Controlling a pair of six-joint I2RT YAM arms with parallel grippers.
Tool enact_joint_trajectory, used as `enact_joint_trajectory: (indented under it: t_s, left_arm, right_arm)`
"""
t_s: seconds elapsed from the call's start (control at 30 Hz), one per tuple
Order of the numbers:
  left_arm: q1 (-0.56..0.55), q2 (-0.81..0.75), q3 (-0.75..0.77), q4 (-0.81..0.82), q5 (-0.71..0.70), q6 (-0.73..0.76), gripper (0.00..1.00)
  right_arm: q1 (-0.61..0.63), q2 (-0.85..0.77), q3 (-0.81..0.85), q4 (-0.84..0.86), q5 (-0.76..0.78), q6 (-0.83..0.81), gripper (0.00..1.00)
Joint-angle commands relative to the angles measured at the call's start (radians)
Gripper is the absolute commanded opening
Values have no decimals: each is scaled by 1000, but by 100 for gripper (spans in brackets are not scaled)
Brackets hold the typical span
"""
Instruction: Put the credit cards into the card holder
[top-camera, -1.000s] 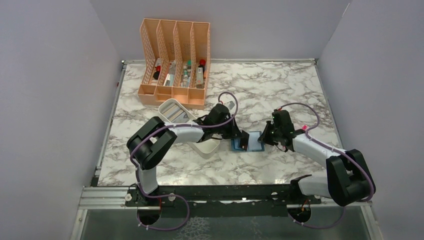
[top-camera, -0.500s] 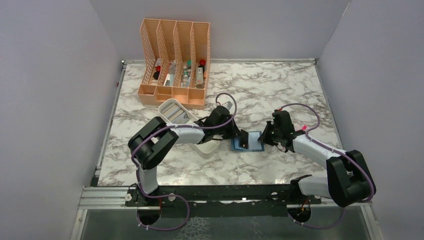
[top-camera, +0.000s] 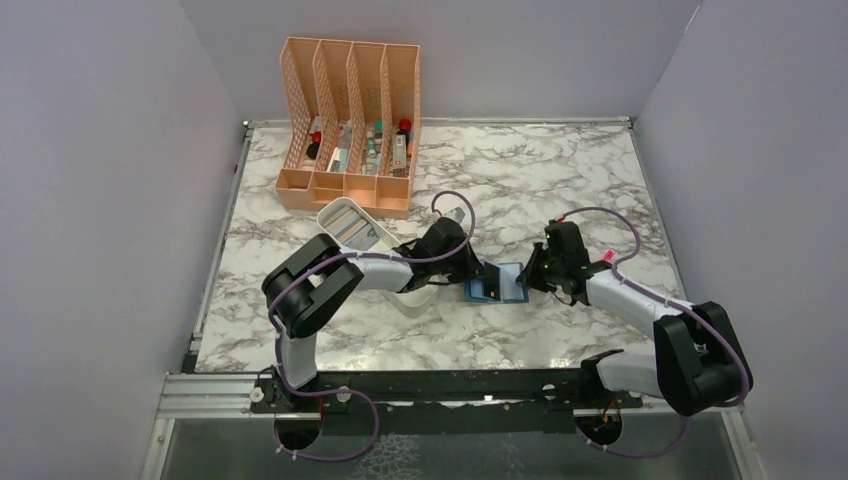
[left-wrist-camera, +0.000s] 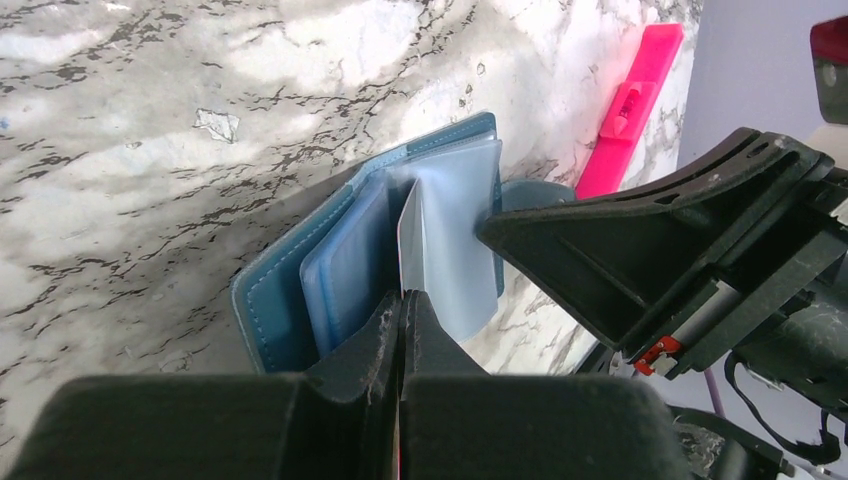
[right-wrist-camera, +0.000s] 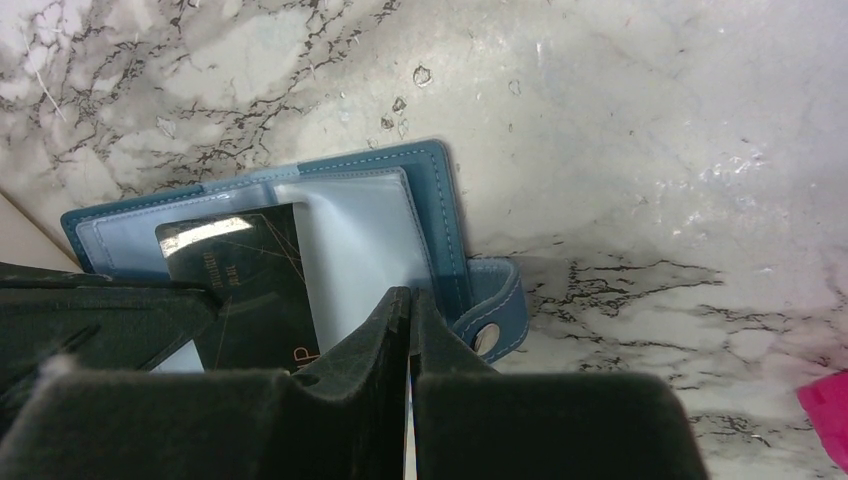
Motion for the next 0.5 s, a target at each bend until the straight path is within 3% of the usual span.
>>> enact_joint_trajectory:
  t_s: [0.0, 0.47]
  left_arm:
    - [-9, -11, -23, 7, -44, -21, 0]
    - [-17, -11, -25, 16, -89, -40, 0]
  right_arm:
    - [-1, -26, 1, -64, 16, -9, 8]
    - [-1, -44, 35, -96, 36, -39, 14]
